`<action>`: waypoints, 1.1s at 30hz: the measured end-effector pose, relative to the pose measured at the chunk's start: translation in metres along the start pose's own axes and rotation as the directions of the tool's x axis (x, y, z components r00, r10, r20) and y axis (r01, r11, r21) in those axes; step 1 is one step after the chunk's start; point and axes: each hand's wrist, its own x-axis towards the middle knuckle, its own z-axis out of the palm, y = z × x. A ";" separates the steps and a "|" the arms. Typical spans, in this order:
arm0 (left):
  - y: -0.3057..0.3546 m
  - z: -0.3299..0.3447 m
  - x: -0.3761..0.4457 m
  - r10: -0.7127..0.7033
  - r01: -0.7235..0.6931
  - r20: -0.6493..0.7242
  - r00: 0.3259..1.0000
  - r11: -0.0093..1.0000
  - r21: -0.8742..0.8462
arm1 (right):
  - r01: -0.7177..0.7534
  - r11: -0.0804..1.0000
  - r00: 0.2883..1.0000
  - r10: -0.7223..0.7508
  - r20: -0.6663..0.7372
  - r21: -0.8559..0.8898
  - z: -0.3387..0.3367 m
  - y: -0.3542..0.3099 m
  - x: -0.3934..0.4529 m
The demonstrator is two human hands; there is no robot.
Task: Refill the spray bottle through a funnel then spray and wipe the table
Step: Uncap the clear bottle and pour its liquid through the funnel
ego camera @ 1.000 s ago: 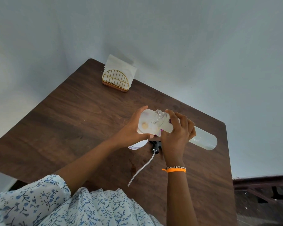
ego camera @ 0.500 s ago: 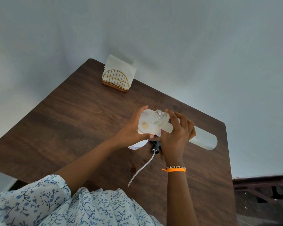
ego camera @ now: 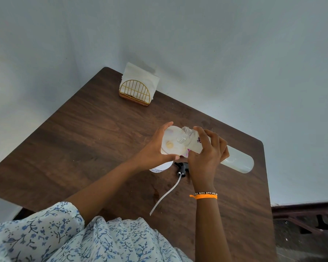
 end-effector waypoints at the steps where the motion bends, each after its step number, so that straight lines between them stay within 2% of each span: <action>1: 0.000 0.000 0.000 -0.001 0.001 0.001 1.000 1.000 0.002 | -0.005 1.000 1.000 0.005 0.001 0.003 0.000 0.000 0.000; 33: -0.003 0.000 0.001 0.001 0.000 0.012 1.000 1.000 -0.022 | -0.004 1.000 1.000 0.004 0.004 0.006 0.000 0.001 0.000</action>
